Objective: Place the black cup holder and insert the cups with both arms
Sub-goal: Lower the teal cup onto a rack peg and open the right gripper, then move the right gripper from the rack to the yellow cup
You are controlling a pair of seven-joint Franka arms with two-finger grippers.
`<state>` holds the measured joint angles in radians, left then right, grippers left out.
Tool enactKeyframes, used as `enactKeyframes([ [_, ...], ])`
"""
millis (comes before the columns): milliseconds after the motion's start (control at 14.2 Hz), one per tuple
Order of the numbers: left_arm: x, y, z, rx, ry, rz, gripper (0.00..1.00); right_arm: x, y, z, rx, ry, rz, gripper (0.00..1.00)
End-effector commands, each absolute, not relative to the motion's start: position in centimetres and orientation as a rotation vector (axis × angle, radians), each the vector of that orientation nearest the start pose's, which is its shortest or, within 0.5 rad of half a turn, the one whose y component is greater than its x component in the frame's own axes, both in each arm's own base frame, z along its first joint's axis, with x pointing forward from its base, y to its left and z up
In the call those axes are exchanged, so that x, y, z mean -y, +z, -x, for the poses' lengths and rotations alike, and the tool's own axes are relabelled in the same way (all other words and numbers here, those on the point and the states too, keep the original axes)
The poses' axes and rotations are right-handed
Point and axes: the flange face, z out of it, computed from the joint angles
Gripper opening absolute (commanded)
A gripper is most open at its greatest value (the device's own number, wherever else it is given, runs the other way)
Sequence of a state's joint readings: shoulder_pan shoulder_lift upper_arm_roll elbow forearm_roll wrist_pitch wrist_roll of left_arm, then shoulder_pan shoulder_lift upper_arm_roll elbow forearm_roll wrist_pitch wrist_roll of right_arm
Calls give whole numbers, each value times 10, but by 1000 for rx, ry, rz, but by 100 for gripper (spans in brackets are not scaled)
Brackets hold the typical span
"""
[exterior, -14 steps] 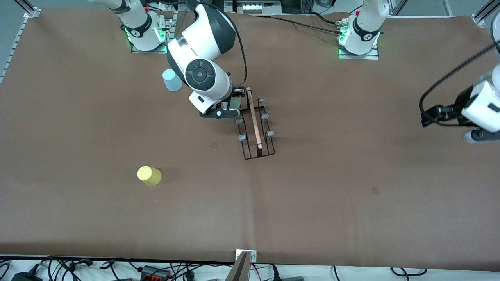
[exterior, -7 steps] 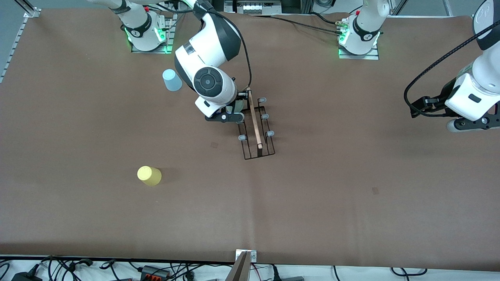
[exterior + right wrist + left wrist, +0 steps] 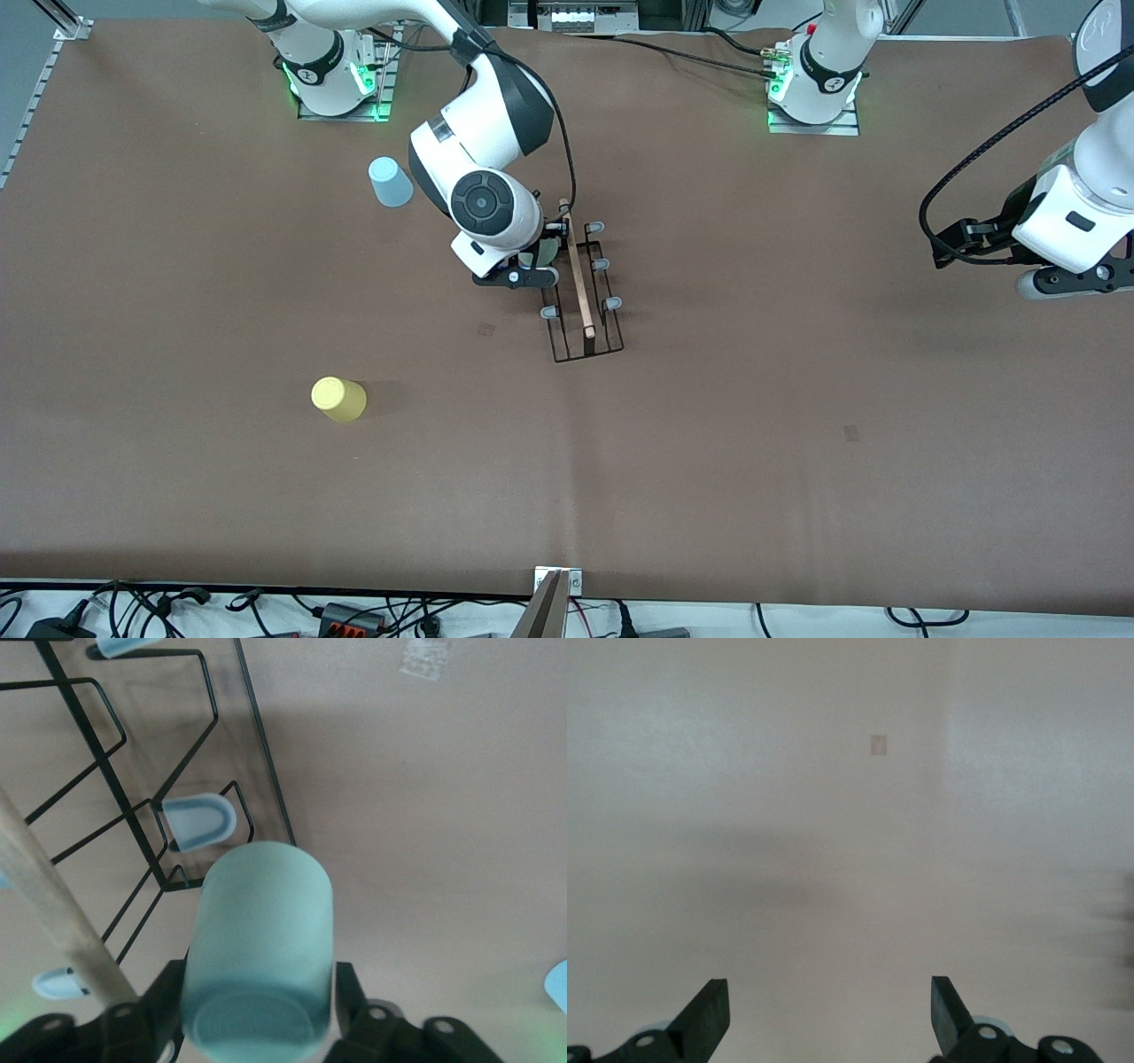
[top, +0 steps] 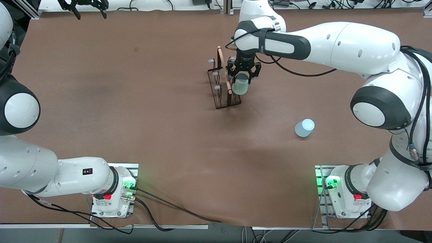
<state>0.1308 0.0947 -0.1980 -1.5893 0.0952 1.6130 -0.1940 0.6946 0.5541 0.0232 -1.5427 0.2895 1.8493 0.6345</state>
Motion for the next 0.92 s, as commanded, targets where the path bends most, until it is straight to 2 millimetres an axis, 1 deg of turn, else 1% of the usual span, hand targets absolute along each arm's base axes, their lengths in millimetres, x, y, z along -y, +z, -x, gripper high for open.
enactKeyframes([
  [0, 21, 572, -579, 212, 58, 3066, 100, -465, 327, -496, -75, 526, 3014, 100],
  [71, 21, 572, -579, 214, 58, 3066, 100, -464, 340, -504, -91, 499, 3010, 100],
  [141, 22, 572, -578, 212, 58, 3067, 100, -461, 358, -512, -123, 458, 3004, 100],
  [212, 23, 572, -579, 210, 56, 3069, 100, -440, 379, -526, -182, 430, 3013, 100],
  [353, 26, 572, -579, 217, 57, 3093, 100, -379, 400, -565, -296, 321, 3086, 100],
  [424, 29, 573, -578, 232, 60, 3118, 100, -341, 402, -588, -395, 260, 3123, 100],
  [495, 28, 573, -578, 242, 60, 3119, 100, -305, 399, -609, -459, 213, 3155, 100],
  [565, 28, 573, -578, 246, 67, 3116, 100, -260, 396, -631, -511, 194, 3168, 100],
  [636, 27, 572, -577, 249, 77, 3115, 100, -224, 384, -649, -549, 190, 3165, 100],
  [707, 27, 572, -577, 249, 77, 3116, 100, -183, 381, -668, -546, 139, 3147, 100],
  [777, 26, 572, -577, 251, 77, 3116, 100, -149, 371, -680, -495, 132, 3152, 100],
  [848, 26, 572, -577, 251, 77, 3116, 100, -130, 360, -685, -428, 152, 3164, 100],
])
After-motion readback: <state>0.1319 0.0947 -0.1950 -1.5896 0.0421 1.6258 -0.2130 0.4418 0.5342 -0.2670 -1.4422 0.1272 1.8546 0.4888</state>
